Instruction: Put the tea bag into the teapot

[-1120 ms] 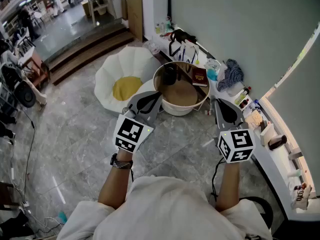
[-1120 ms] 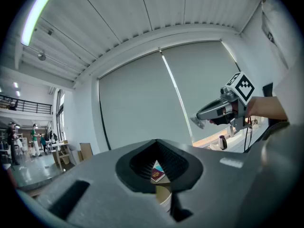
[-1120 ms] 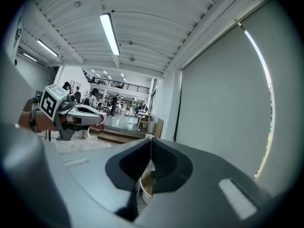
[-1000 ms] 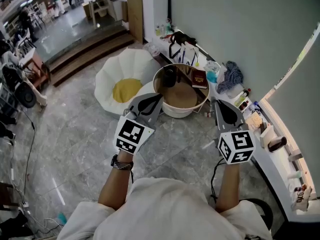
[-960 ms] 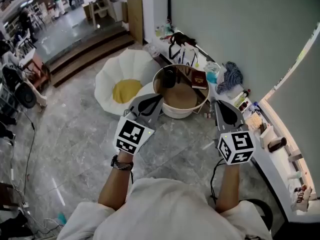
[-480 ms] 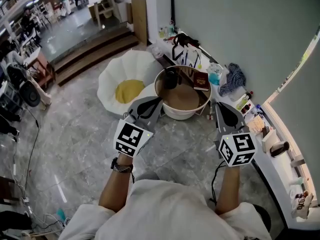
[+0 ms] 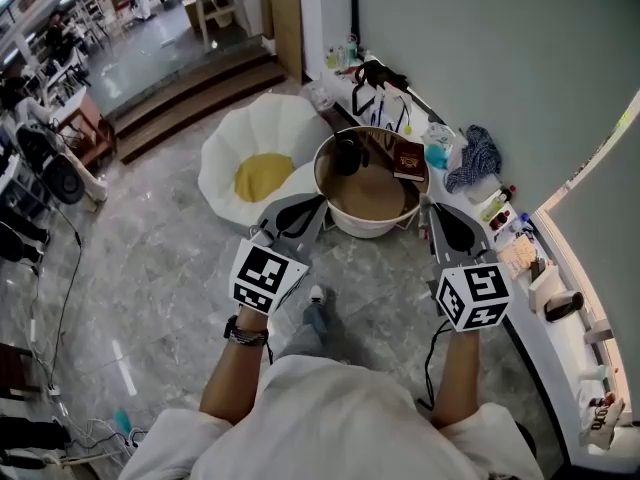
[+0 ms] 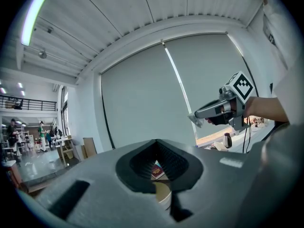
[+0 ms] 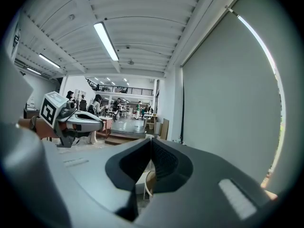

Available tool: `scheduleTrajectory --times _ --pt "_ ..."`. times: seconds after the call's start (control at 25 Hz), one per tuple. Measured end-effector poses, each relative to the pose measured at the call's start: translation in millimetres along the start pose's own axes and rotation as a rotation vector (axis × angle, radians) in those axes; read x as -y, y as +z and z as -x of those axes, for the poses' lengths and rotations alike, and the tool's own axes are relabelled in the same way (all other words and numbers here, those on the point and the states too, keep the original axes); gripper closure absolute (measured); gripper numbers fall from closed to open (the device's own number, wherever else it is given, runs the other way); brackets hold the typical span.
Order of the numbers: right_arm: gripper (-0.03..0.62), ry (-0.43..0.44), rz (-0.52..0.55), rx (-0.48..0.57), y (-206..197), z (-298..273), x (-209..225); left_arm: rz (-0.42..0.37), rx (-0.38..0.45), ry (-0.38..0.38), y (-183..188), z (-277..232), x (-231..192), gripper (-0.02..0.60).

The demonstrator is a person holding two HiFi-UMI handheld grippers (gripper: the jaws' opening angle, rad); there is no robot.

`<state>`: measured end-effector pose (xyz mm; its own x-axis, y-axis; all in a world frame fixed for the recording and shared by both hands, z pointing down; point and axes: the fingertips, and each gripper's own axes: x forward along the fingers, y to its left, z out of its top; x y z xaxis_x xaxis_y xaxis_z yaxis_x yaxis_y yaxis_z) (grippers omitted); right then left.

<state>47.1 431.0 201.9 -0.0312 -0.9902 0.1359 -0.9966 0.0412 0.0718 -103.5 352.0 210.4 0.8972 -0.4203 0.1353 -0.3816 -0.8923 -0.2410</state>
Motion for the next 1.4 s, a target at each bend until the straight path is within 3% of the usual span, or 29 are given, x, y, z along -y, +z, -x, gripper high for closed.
scheduleTrajectory --times 0.8,1.4 --pt "0.587 -0.013 0.0 -0.033 12.5 -161.7 48.7 0.026 0.018 -0.036 -21.3 -114.5 -129.2 0.577" --pt "0.587 -0.004 0.01 -0.068 22.2 -280.8 65.2 0.074 -0.017 -0.034 -54.2 -176.8 -228.9 0.577"
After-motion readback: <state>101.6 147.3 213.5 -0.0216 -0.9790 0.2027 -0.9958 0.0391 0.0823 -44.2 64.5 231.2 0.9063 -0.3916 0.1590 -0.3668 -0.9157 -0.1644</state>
